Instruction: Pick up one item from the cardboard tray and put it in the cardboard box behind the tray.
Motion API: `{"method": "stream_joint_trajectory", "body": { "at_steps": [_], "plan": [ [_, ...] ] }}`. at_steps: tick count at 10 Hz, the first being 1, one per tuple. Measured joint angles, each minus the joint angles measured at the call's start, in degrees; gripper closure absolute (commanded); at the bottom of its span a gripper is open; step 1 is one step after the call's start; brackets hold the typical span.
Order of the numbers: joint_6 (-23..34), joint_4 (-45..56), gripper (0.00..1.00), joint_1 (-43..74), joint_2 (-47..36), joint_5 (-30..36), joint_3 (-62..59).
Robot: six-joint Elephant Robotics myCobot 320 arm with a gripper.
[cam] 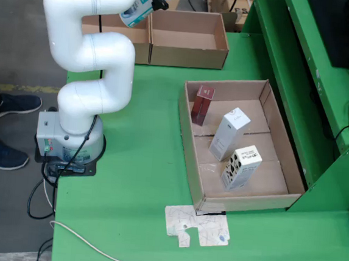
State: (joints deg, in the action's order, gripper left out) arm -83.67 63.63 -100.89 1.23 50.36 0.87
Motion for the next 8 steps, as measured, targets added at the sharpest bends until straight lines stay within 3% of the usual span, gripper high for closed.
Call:
{"method": "stream_joint_trajectory", "body": {
  "at_steps": [4,6,8],
  "plan": [
    [-0.52,0.35,1.0,-0.53,-0.36,-0.27,0.0],
    [-5.27,4.57,1.0,-4.4,-3.95,-4.49,-0.26],
    [-10.72,9.58,1.0,-8.53,-0.88,-5.1,-0.17]
  ]
}}
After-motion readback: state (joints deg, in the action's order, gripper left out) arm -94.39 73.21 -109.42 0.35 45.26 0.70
